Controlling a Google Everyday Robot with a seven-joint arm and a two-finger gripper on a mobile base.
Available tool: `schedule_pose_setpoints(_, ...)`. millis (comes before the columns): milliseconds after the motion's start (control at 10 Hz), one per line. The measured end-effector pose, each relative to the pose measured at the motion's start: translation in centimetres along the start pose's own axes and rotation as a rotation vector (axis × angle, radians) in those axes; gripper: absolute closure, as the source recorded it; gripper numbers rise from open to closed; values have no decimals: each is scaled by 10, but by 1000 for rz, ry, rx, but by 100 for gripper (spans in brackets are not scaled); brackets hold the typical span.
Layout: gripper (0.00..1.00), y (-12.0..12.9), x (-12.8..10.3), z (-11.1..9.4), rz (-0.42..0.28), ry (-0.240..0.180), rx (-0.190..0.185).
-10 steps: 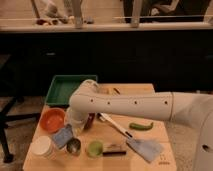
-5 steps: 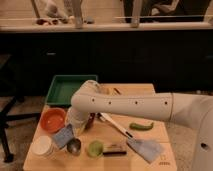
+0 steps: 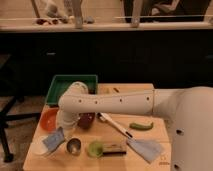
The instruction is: Place sponge in paper cup
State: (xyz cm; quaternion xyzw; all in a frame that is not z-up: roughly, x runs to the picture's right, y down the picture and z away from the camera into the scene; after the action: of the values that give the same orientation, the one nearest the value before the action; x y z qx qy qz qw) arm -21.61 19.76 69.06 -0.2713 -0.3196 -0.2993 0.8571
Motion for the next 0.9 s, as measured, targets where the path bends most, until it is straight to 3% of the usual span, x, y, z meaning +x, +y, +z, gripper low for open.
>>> schedule_pose_setpoints(400, 100, -19, -36, 12, -103, -8, -36)
schedule_pose_setpoints(900, 100, -36, -61, 31, -168, -16, -73)
